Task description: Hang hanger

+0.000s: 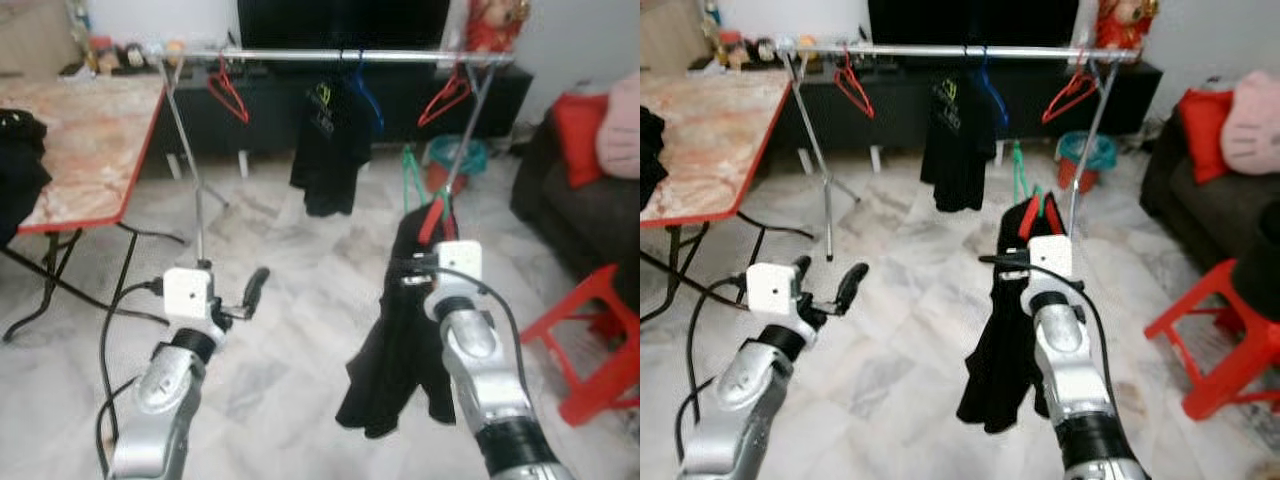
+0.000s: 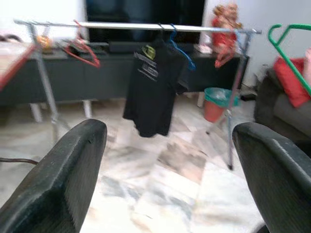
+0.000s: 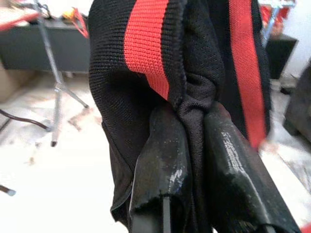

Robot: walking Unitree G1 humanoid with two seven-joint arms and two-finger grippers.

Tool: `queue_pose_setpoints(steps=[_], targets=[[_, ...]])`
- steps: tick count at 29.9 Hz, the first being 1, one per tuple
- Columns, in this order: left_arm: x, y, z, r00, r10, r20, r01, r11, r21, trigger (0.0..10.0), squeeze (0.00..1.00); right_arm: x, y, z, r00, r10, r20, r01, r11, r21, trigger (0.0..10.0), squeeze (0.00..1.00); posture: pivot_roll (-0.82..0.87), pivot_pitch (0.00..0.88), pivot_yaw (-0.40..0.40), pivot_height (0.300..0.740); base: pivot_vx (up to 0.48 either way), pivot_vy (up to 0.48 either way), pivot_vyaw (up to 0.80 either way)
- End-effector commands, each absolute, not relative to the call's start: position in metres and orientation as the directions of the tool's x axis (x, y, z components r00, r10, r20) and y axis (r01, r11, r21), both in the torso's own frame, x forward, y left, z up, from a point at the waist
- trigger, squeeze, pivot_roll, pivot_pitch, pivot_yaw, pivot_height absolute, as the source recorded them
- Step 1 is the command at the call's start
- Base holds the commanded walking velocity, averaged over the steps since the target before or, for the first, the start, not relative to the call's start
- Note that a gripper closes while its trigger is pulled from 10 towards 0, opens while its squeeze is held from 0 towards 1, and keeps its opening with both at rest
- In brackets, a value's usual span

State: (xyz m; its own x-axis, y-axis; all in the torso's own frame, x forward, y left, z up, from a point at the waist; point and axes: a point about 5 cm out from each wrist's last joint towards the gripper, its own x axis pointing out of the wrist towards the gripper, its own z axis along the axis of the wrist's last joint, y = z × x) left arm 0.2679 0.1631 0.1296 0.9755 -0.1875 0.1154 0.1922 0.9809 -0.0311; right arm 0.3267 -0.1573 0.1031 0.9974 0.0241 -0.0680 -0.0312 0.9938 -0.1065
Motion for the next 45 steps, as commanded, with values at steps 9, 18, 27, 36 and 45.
queue_pose_setpoints(steps=[9,18,27,36,45], targets=[[0.267,0.160,0.131,0.973,-0.204,0.110,0.210,0.977,-0.039,10.0,0.00,0.327,-0.156,0.111,0.997,0.063,-0.035,-0.067,0.990,-0.126,10.0,0.00,0.02,0.000,0.003,0.740,0.000,0.000,0.00],[0.266,0.163,0.129,0.972,-0.213,0.098,0.215,0.976,-0.018,10.0,0.00,0.330,-0.161,0.110,0.992,0.106,-0.063,-0.116,0.977,-0.181,10.0,0.00,0.02,0.000,0.000,0.740,0.000,0.000,0.64],[0.262,0.182,0.125,0.968,-0.248,0.035,0.245,0.968,0.056,10.0,0.00,0.334,-0.184,0.101,0.943,0.245,-0.226,-0.311,0.890,-0.334,10.0,0.00,0.01,0.000,-0.006,0.740,0.000,0.000,0.10],[0.248,0.203,0.118,0.909,-0.400,-0.117,0.416,0.893,0.172,10.0,0.00,0.321,-0.198,0.116,0.694,0.602,-0.395,-0.719,0.551,-0.424,10.0,0.00,0.01,0.000,-0.008,0.740,0.000,0.000,0.00],[0.239,0.213,0.120,0.785,-0.555,-0.275,0.610,0.770,0.186,10.0,0.00,0.303,-0.226,0.131,0.320,0.733,-0.600,-0.942,0.177,-0.287,10.0,0.00,0.02,0.000,-0.016,0.740,0.000,0.000,0.00]])
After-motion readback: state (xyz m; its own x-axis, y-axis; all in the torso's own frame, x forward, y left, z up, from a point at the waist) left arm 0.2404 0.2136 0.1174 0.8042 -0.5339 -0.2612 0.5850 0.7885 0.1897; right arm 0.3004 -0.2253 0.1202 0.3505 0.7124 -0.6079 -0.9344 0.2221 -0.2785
